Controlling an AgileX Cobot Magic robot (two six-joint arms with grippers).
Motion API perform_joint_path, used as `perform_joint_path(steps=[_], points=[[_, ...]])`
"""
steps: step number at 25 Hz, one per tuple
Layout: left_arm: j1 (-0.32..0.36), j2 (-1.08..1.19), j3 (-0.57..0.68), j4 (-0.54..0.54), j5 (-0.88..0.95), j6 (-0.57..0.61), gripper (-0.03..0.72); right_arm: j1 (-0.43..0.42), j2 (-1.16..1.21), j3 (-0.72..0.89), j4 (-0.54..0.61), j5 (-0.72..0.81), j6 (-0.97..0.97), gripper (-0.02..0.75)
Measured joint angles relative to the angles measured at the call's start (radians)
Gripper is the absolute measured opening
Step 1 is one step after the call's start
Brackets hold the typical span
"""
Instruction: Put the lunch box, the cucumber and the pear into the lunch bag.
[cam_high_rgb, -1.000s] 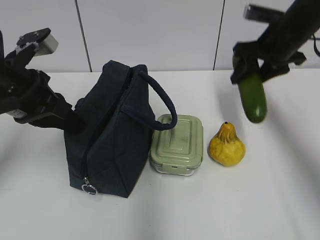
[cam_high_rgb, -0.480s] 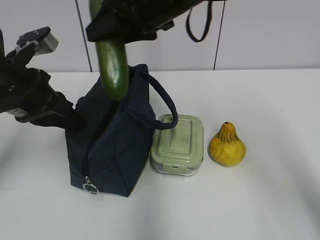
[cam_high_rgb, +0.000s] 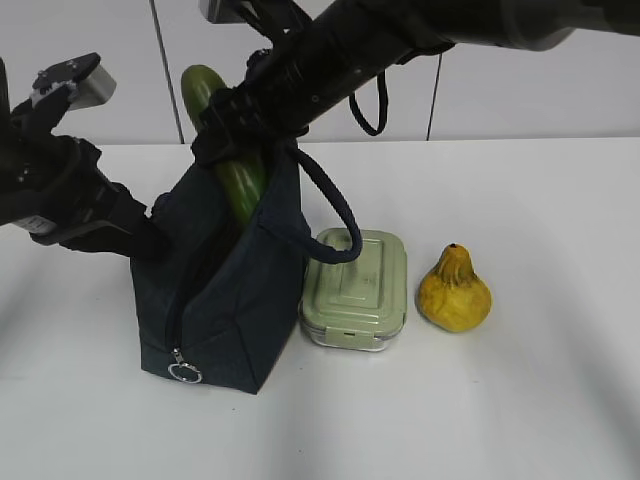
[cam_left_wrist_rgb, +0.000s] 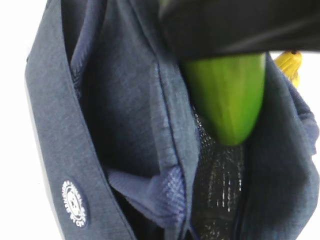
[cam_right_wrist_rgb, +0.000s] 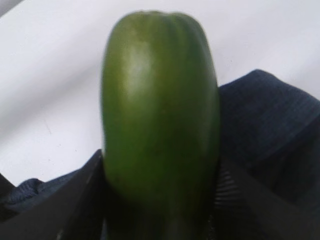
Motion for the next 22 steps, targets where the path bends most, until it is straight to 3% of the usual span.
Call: perform_joint_path(steps=[5, 10, 13, 22], points=[[0.0, 0.0, 0.0, 0.0, 0.0, 0.0, -0.013, 0.0, 0.018, 0.0, -0.011, 0.008, 0.011, 0.444], [0.0, 0.0, 0.0, 0.0, 0.0, 0.0, -0.015, -0.006, 0.019, 0.0, -0.021, 0.015, 0.013, 0.622], [0.0, 0.0, 0.0, 0.0, 0.0, 0.0, -0.015, -0.026, 0.008, 0.0, -0.06, 0.061, 0.026, 0.643], [0.0, 0.0, 0.0, -0.002, 0.0, 0.0, -0.015, -0.303, -0.051, -0.004, -0.286, 0.347, 0.305, 0.622]])
